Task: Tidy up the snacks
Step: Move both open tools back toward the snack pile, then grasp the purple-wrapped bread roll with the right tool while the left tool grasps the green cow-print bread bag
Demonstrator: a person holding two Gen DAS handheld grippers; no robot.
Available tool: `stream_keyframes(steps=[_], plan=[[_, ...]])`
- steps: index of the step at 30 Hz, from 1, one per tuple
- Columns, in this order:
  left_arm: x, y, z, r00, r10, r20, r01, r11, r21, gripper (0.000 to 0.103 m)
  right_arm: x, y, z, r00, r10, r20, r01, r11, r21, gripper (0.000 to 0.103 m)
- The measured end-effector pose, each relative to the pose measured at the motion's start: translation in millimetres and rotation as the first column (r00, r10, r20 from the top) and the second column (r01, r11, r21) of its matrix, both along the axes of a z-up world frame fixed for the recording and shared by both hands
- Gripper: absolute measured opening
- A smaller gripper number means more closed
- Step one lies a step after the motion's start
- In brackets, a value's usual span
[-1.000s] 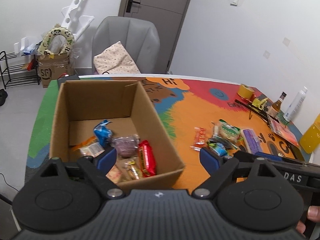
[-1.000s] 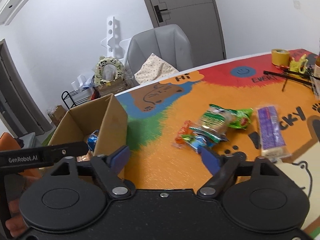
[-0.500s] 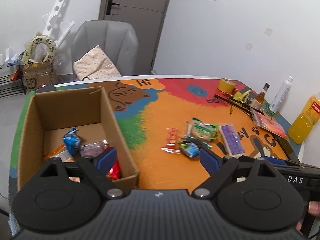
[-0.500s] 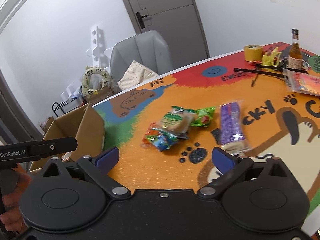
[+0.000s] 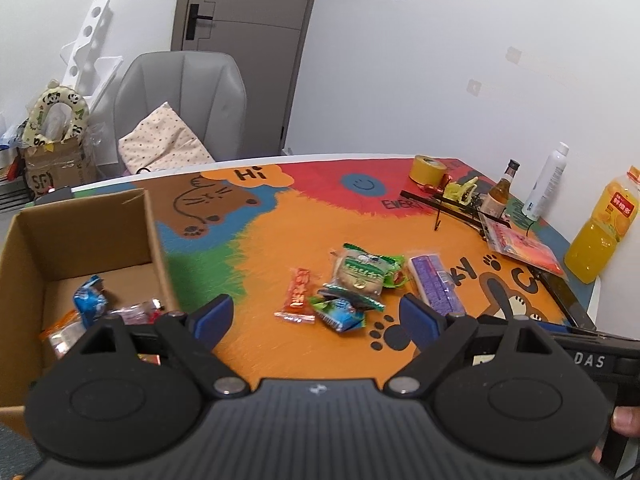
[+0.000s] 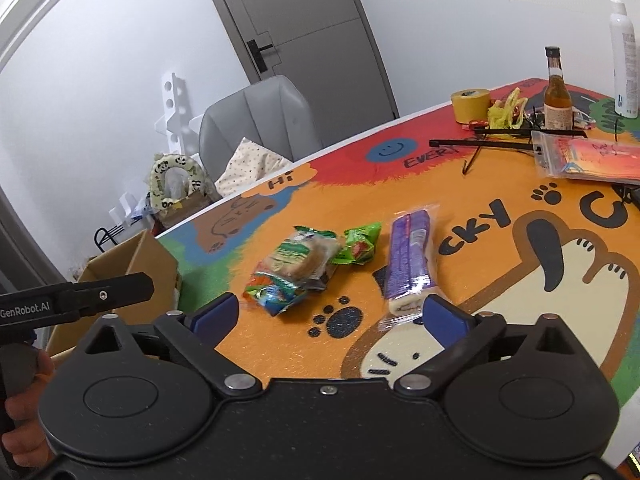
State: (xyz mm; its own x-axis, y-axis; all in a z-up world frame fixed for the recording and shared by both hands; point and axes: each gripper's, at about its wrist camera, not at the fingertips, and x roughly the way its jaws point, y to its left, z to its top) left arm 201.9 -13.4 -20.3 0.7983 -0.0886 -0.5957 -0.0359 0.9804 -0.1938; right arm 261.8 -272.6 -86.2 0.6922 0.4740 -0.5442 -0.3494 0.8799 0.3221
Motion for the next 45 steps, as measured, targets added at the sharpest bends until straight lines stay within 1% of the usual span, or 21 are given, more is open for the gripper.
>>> stream_keyframes(steps=[2, 4, 7, 14, 26, 31, 35, 38, 39, 40, 41, 42, 43, 44, 45], plan=[[7.3, -5.1, -2.0, 1.000, -0.004, -0.003, 0.004, 1.000, 0.004, 0.089, 6.7, -2.5, -4.0, 1.000, -0.006, -0.006, 0.006, 1.000, -0.003, 0.094], [14.0, -9.3, -3.8, 1.000, -0.009, -0.006, 0.009, 1.000, 0.011, 0.089, 14.0, -5.1, -8.0, 1.000, -0.020, -0.019, 0.020, 1.000, -0.004, 0.088], [25.3, -15.1, -9.0, 1.000, -0.019, -0.011, 0.019, 1.000, 0.016, 0.089, 23.0, -9.3, -12.9, 0.999, -0.026, -0.030, 0.026, 1.000, -0.003, 0.085], [55.6, -30.0, -24.3, 0.998, -0.035, -0.048, 0.037, 0.999, 0.040, 0.087, 42.7, -14.5, -23.0, 0.998, -0.054, -0.038, 0.054, 0.999, -0.008, 0.082], [101.4, -48.6, -49.6, 0.994, -0.071, -0.087, 0.077, 0.995, 0.067, 0.087, 72.6, -7.8, -39.5, 0.998, -0.038, -0.052, 0.036, 0.998, -0.044, 0.081], [117.6, -52.2, -61.2, 0.992, -0.084, -0.098, 0.091, 0.993, 0.070, 0.087, 87.3, -5.9, -49.2, 0.995, -0.059, -0.079, 0.054, 0.996, -0.065, 0.076], [131.7, -51.7, -73.0, 0.992, -0.078, -0.104, 0.087, 0.993, 0.084, 0.086, 96.3, -2.5, -56.3, 0.993, -0.084, -0.087, 0.076, 0.993, -0.090, 0.076], [139.5, -50.6, -80.3, 0.989, -0.072, -0.127, 0.084, 0.992, 0.092, 0.079, 97.4, 2.5, -58.9, 0.994, -0.072, -0.080, 0.065, 0.993, -0.095, 0.076], [139.8, -52.1, -81.2, 0.990, -0.074, -0.124, 0.086, 0.991, 0.103, 0.075, 97.3, 4.7, -59.3, 0.995, -0.062, -0.079, 0.054, 0.994, -0.095, 0.076], [139.7, -53.3, -81.5, 0.990, -0.073, -0.121, 0.088, 0.989, 0.117, 0.067, 97.4, 7.3, -59.9, 0.996, -0.054, -0.075, 0.047, 0.994, -0.100, 0.073], [139.4, -53.9, -81.0, 0.990, -0.074, -0.118, 0.088, 0.989, 0.122, 0.062, 97.2, 10.1, -60.2, 0.996, -0.055, -0.066, 0.047, 0.992, -0.117, 0.069], [138.7, -53.4, -79.9, 0.991, -0.071, -0.115, 0.084, 0.990, 0.116, 0.052, 97.3, 12.3, -60.1, 0.997, -0.055, -0.058, 0.047, 0.990, -0.133, 0.056], [138.0, -52.4, -78.3, 0.991, -0.062, -0.115, 0.075, 0.991, 0.111, 0.048, 97.1, 14.1, -59.8, 0.997, -0.054, -0.051, 0.046, 0.988, -0.147, 0.042], [137.7, -51.2, -76.9, 0.991, -0.054, -0.119, 0.067, 0.992, 0.106, 0.048, 97.3, 14.6, -59.3, 0.997, -0.058, -0.047, 0.050, 0.986, -0.160, 0.036], [137.1, -50.5, -75.7, 0.991, -0.053, -0.120, 0.065, 0.993, 0.098, 0.048, 97.3, 13.9, -58.9, 0.997, -0.051, -0.050, 0.043, 0.987, -0.155, 0.034]])
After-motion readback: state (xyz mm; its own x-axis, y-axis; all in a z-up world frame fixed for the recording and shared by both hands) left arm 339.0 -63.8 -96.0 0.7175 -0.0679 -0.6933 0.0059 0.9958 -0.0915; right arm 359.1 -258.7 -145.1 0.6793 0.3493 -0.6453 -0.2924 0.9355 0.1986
